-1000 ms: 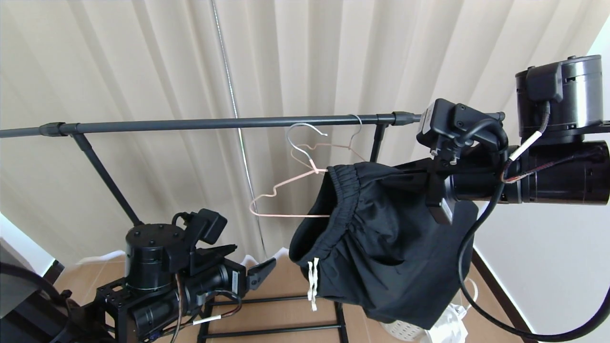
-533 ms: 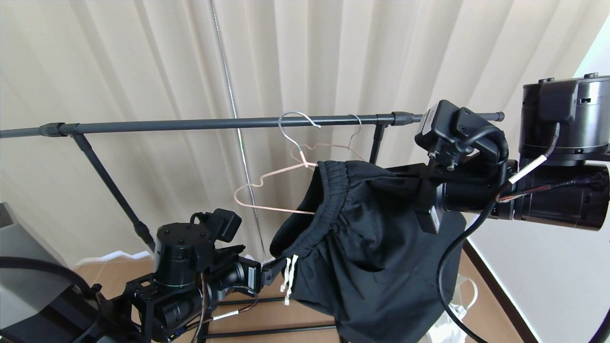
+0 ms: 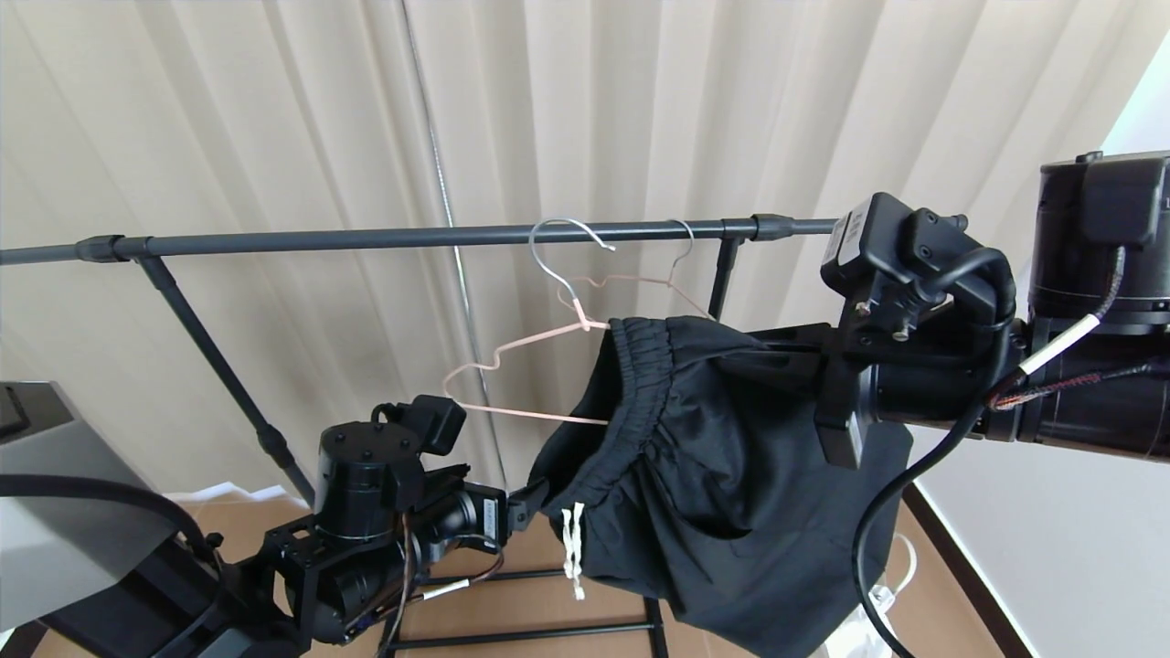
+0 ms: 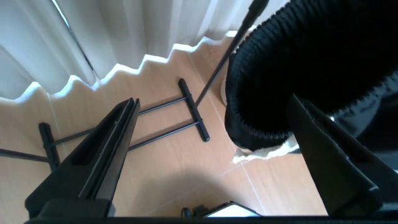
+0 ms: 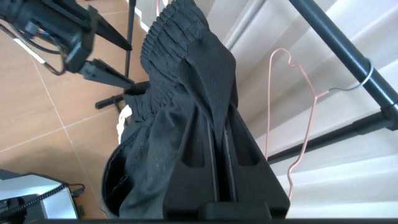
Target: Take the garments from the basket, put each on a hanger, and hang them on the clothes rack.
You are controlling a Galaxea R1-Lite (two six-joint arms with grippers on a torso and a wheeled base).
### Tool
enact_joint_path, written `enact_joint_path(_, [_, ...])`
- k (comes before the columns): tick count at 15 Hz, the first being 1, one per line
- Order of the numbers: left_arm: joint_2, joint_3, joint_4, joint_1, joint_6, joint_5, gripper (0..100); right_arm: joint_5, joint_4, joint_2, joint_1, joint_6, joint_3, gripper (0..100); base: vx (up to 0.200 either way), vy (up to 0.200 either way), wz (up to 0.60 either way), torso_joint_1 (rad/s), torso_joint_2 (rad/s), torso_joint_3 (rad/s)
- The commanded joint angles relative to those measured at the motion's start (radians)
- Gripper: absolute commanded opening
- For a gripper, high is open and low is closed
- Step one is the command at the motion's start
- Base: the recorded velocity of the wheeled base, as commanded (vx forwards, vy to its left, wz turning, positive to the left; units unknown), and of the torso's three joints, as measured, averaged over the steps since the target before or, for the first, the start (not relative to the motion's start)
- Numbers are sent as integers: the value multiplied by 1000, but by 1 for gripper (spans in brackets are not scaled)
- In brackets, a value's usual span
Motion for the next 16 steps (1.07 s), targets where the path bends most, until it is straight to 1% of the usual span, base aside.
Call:
enact_joint_path(1, [19,-7,0,-11,1,25,100,1,0,-11,11,8,-1,0,0,0,0,0,0,0])
enact_joint_path(3, [33,-10,-4,-29,2,68,100,1,-1,-17,21,16,-7,0,0,0,0,0,0,0])
enact_joint_path(9, [59,-4,-4,-34,6,69,100,1,-3,-28,23,32,-10,0,0,0,0,0,0,0])
enact_joint_path(10, [62,-3,-4,-42,6,69,0,1,-3,-28,21,32,-8,0,0,0,0,0,0,0])
enact_joint_path(13, [56,3,-7,-46,10,71,0,2,-1,-30,18,36,3,0,0,0,0,0,0,0])
enact_joint_path(16, [34,3,-7,-43,13,71,0,5,-1,-37,15,60,30,0,0,0,0,0,0,0])
